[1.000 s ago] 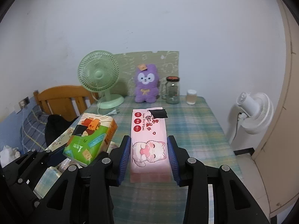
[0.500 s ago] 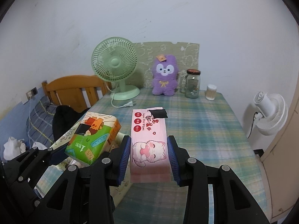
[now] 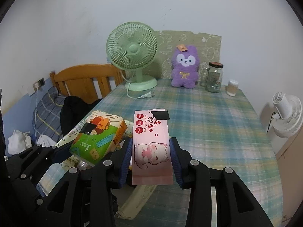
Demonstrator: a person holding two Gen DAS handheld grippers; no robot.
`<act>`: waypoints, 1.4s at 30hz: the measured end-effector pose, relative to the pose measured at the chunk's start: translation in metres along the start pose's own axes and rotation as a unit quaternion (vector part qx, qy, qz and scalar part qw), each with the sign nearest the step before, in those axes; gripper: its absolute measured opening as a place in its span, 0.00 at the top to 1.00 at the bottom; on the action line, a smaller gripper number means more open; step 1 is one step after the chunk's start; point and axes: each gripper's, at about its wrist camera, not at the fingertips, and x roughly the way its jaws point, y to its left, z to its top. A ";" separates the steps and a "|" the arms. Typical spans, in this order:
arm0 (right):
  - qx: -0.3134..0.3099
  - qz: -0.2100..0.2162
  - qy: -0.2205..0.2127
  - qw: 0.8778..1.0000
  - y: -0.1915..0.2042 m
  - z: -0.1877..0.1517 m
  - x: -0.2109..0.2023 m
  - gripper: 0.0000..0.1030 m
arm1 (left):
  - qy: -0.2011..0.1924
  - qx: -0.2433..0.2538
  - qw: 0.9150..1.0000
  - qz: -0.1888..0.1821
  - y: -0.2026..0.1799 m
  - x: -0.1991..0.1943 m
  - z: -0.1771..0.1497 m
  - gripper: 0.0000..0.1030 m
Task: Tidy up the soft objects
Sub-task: 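Lift and carry the tissue pack and pink packet over the yellow box, then lower both items into the yellow box and open both tools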
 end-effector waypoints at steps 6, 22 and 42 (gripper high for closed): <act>-0.012 0.011 0.012 1.000 0.013 -0.001 0.012 0.58 | 0.015 -0.005 1.000 0.005 0.014 0.011 -0.004 0.50; -0.020 0.034 0.051 0.998 0.028 -0.010 0.042 0.58 | 0.041 -0.010 0.999 0.006 0.033 0.037 -0.014 0.25; -0.004 0.066 0.060 0.996 0.034 -0.011 0.044 0.31 | 0.027 -0.032 0.999 0.011 0.047 0.026 -0.020 0.10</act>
